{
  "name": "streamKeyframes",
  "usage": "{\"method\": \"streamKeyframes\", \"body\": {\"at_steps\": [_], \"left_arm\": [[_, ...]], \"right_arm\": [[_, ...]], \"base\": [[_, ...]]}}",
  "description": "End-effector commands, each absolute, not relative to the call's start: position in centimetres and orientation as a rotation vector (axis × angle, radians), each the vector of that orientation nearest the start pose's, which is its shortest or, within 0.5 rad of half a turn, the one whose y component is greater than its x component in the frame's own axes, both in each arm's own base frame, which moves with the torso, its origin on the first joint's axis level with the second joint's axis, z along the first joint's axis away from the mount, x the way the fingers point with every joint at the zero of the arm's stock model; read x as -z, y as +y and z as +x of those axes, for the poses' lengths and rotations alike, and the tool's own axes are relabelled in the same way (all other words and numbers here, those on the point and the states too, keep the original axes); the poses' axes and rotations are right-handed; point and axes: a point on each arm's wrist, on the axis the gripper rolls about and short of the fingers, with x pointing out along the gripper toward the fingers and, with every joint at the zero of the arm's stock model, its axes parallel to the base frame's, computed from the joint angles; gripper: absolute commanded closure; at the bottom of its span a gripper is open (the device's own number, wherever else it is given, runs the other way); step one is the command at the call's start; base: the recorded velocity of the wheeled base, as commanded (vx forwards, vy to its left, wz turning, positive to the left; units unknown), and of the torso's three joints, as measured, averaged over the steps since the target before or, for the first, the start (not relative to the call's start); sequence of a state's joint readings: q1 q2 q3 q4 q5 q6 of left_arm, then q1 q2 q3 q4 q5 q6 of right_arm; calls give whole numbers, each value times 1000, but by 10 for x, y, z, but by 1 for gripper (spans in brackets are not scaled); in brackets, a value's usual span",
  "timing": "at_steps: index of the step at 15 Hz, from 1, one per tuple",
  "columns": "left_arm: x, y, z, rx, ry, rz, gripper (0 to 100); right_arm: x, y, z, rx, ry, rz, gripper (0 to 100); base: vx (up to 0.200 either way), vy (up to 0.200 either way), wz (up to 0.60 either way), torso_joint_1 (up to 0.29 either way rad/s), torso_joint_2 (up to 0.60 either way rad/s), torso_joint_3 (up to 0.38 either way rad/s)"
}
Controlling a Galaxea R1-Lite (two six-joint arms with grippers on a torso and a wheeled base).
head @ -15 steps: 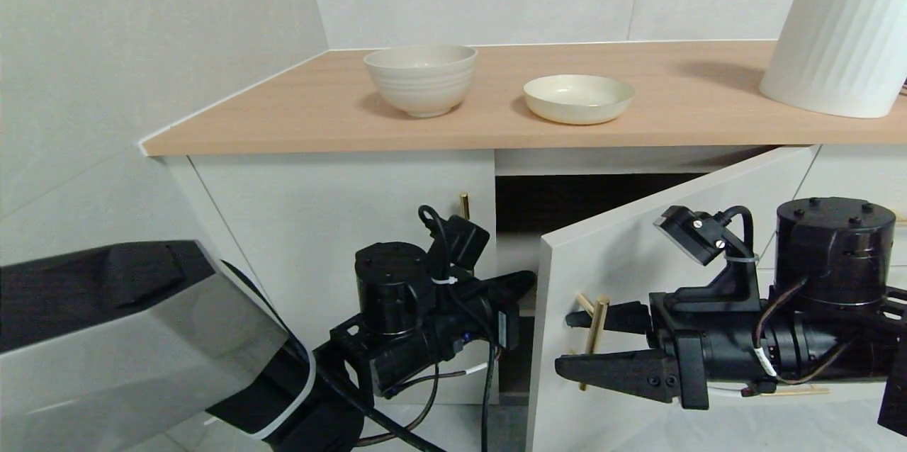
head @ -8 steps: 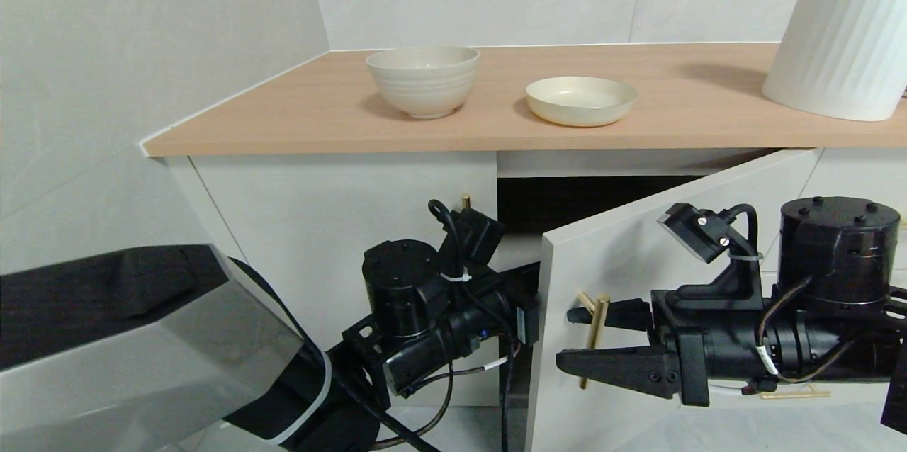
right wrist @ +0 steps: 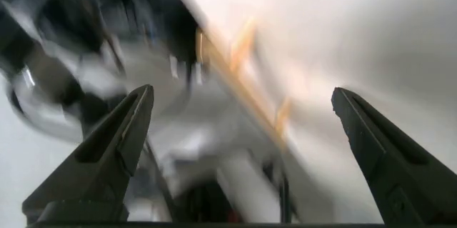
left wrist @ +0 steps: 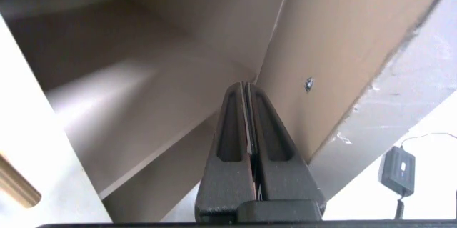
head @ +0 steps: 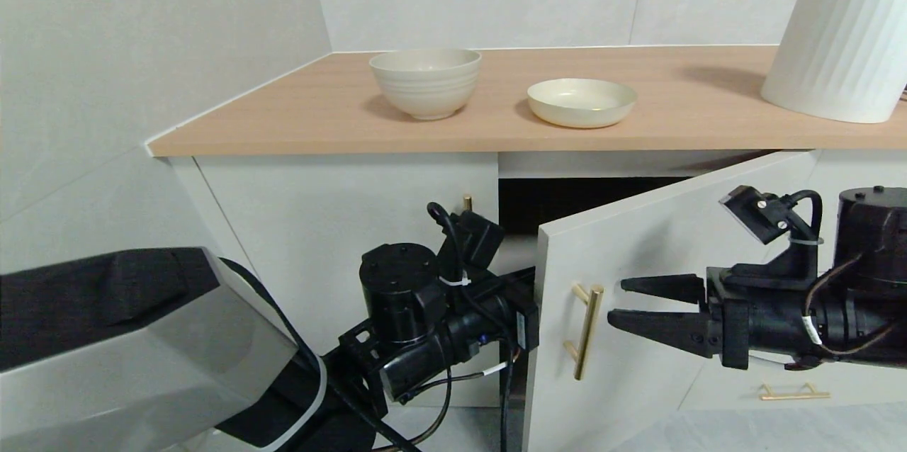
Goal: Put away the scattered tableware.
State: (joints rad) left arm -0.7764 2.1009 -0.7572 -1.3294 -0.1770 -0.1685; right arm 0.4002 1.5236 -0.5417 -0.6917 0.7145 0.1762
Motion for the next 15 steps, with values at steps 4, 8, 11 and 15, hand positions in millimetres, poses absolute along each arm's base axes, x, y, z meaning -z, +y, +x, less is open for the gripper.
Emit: {"method": "streamKeyframes", "body": {"at_steps": [4, 8, 11, 15], "left_arm": [[-108, -259, 258, 950, 87, -155, 100], [-107, -258, 257, 949, 93, -149, 100], [-115, -255, 250, 952, 148, -125, 100], [-119, -256, 247, 956, 169, -117, 100]], "right_arm": [[-181, 110, 159, -764, 335, -52, 0], [-187, 104, 132, -724, 324, 2, 0], [-184, 95, 121, -703, 349, 16, 0], [-182, 95, 120, -704, 368, 10, 0]], "base": [[0, 0, 0, 0, 0, 0], [0, 0, 0, 0, 0, 0], [0, 0, 0, 0, 0, 0], [0, 0, 0, 0, 0, 0]]}}
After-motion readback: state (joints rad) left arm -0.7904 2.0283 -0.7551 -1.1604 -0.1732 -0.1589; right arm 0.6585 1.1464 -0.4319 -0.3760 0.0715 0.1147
